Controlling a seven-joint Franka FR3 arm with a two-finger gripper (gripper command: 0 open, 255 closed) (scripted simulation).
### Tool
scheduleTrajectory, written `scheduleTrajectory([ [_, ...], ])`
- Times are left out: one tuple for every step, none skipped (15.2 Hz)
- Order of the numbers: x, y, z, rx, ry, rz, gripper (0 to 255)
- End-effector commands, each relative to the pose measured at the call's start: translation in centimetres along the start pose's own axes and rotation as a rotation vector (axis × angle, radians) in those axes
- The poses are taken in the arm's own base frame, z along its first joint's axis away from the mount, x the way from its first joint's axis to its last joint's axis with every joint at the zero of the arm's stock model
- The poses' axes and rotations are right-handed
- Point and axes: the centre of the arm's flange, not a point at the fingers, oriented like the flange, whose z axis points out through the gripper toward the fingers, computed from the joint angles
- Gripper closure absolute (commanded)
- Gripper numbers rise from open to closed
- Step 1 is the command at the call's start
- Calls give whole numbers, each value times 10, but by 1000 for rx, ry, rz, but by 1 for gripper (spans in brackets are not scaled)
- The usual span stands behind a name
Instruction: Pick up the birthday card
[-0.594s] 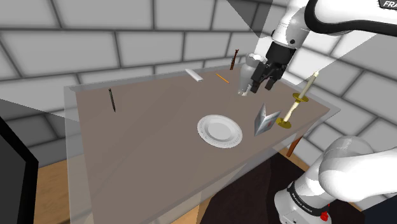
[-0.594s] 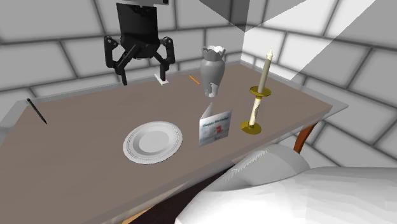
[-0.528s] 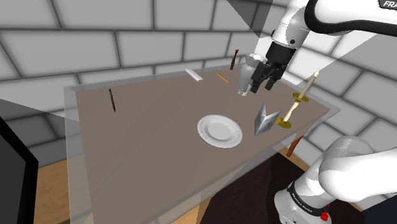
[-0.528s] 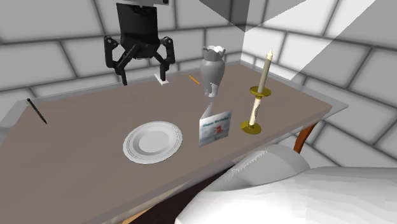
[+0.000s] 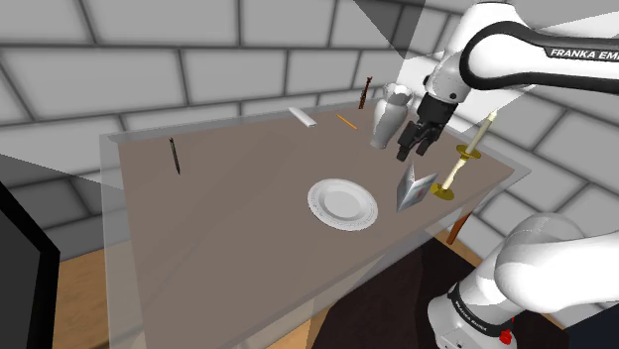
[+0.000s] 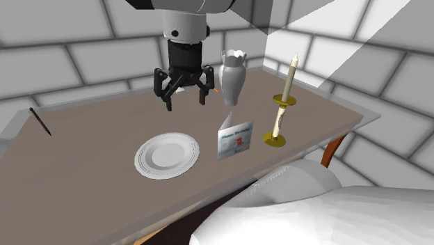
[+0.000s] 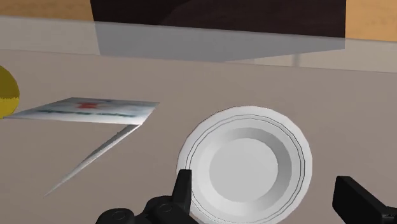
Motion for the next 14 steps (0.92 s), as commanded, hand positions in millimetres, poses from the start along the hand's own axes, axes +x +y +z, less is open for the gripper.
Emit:
scheduleTrajectory([
  [2, 22, 17, -2, -3, -6, 0],
  [3, 32, 26, -3, -4, -8, 0],
  [4, 42, 34, -4, -6, -10, 0],
  [4, 52, 43, -5, -7, -12, 0],
  [5, 62, 51, -6, -9, -14, 0],
  [6, 72, 59, -7, -10, -16, 0],
  [6, 82, 68, -8, -12, -18, 0],
  [7, 92, 76, -8, -13, -20, 0],
  [8, 102, 85, -9, -15, -22, 0],
  [9, 112, 93, -10, -16, -24, 0],
  [9, 122, 101, -11, -18, -27, 0],
  [9, 123, 102, -11, -18, -27, 0],
  [9, 123, 108, -11, -18, -27, 0],
  [9, 124, 113, -11, -18, -27, 0],
])
